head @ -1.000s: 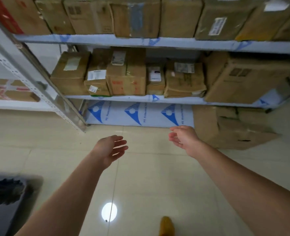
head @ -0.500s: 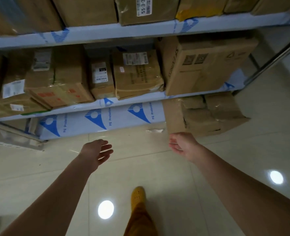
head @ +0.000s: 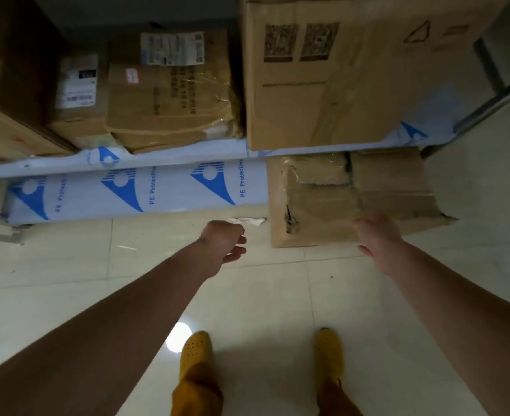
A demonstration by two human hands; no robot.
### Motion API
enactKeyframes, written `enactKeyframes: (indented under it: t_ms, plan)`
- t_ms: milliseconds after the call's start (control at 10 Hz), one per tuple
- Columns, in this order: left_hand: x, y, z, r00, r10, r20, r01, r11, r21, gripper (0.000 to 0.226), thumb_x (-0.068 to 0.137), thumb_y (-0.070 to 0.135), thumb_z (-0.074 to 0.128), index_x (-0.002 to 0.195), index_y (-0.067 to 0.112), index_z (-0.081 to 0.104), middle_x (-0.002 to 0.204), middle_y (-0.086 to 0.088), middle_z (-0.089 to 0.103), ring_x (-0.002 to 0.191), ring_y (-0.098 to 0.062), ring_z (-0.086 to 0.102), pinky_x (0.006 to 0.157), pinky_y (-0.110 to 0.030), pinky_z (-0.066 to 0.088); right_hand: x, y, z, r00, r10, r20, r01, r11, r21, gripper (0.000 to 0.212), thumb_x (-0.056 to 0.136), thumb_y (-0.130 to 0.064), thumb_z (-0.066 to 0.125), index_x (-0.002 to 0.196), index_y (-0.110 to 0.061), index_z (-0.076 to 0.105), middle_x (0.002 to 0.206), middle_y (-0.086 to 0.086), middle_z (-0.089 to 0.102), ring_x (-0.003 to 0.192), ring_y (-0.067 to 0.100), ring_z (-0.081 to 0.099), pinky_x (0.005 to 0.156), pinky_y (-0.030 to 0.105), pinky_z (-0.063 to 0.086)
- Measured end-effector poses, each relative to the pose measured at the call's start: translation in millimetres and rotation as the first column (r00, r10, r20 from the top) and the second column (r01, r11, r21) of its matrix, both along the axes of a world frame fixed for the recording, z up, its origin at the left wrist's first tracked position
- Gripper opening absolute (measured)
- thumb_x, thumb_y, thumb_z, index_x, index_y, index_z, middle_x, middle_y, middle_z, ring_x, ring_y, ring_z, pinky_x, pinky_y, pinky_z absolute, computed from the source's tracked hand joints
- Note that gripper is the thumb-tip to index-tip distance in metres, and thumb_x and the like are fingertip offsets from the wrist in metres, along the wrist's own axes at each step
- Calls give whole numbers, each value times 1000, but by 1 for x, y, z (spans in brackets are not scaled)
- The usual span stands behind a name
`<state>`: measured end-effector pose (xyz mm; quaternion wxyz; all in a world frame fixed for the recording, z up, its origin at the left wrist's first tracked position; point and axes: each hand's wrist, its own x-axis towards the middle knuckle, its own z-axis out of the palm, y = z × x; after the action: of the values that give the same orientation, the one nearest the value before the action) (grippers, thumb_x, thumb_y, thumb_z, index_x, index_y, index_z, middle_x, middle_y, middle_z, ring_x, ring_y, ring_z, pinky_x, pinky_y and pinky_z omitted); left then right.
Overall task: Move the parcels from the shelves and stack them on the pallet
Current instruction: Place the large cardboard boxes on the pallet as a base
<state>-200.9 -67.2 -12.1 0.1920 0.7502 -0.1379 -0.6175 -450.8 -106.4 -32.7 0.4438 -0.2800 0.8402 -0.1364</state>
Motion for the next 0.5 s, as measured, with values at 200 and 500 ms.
enactKeyframes:
  t_ms: [200, 500]
  plan:
    - [-82, -31, -61, 983, -61, 173, 62, 998, 1, 38, 101, 34, 48, 127, 7, 56, 85, -2, 49, 91, -22, 51, 85, -39, 46, -91, -21, -45, 901, 212, -378, -205, 977, 61, 64, 95, -36, 53, 148, -7, 31, 147, 16, 39, 130, 34, 40, 107, 43, 36]
    - [-126, -58, -90, 949, 4, 316, -6, 1000, 7, 45, 100, 35, 49, 134, 5, 52, 110, -7, 50, 96, -22, 46, 83, -32, 39, -181, -48, -100, 934, 3, -358, -35, 996, -82, 80, 87, -29, 61, 155, -16, 20, 163, 8, 9, 143, 35, 21, 115, 46, 26]
